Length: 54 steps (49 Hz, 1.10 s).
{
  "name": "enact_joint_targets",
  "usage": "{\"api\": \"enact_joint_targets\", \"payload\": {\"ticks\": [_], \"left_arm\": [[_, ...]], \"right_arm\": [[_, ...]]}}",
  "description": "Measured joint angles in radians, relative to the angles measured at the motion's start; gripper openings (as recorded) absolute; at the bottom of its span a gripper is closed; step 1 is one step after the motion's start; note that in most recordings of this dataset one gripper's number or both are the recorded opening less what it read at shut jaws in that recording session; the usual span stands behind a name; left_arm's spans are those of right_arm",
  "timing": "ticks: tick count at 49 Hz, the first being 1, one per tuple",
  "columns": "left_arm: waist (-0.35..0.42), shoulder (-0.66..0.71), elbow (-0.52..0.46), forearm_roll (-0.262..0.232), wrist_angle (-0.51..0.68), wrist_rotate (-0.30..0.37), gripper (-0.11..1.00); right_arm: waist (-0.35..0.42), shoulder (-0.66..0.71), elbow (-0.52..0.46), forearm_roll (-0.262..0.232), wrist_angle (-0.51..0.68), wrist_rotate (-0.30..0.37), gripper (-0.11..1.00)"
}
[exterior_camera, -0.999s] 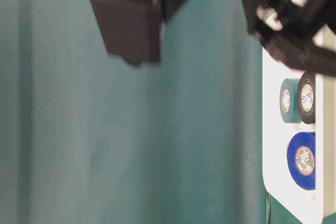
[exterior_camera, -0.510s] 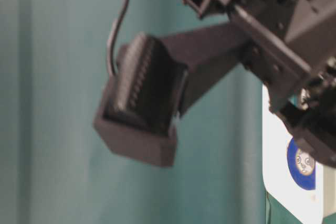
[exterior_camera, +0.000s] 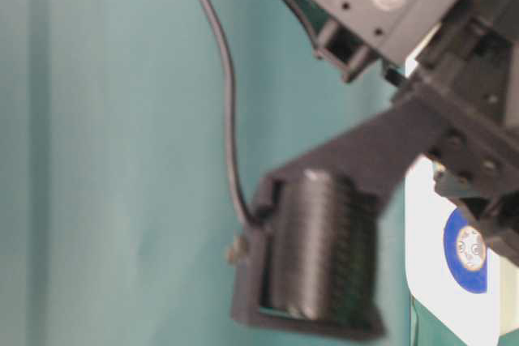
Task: Put the tape into the white case with the right arm.
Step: 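Lower the right gripper into the yellow roll's core and grip it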
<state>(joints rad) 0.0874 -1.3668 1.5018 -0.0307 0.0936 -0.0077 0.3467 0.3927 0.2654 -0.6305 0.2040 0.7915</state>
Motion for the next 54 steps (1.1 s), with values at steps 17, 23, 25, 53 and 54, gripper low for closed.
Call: {"api": "enact_joint_targets", "payload": {"ticks": [17,23,25,53,54], "left_arm": [[0.0,0.0,0.0,0.0,0.0,0.0,0.0],[0.0,0.0,0.0,0.0,0.0,0.002,0.0],[0.0,0.0,0.002,0.002,0.0,0.0,0.0],[0.0,0.0,0.002,0.002,0.0,0.0,0.0],[0.0,0.0,0.002,0.0,0.0,0.002,0.0]], "right_arm": [[0.029,0.021,-0.02,0.003,0.037,0.002,0.64],[0.031,0.028,-0.02,0.003,0.052,0.002,0.63],[0.031,0.026,-0.02,0.003,0.055,0.003,0.63],[0.035,0.04,-0.026,0.006,0.058,0.002,0.11],[0.037,0.04,-0.028,0.006,0.058,0.003,0.08]]}}
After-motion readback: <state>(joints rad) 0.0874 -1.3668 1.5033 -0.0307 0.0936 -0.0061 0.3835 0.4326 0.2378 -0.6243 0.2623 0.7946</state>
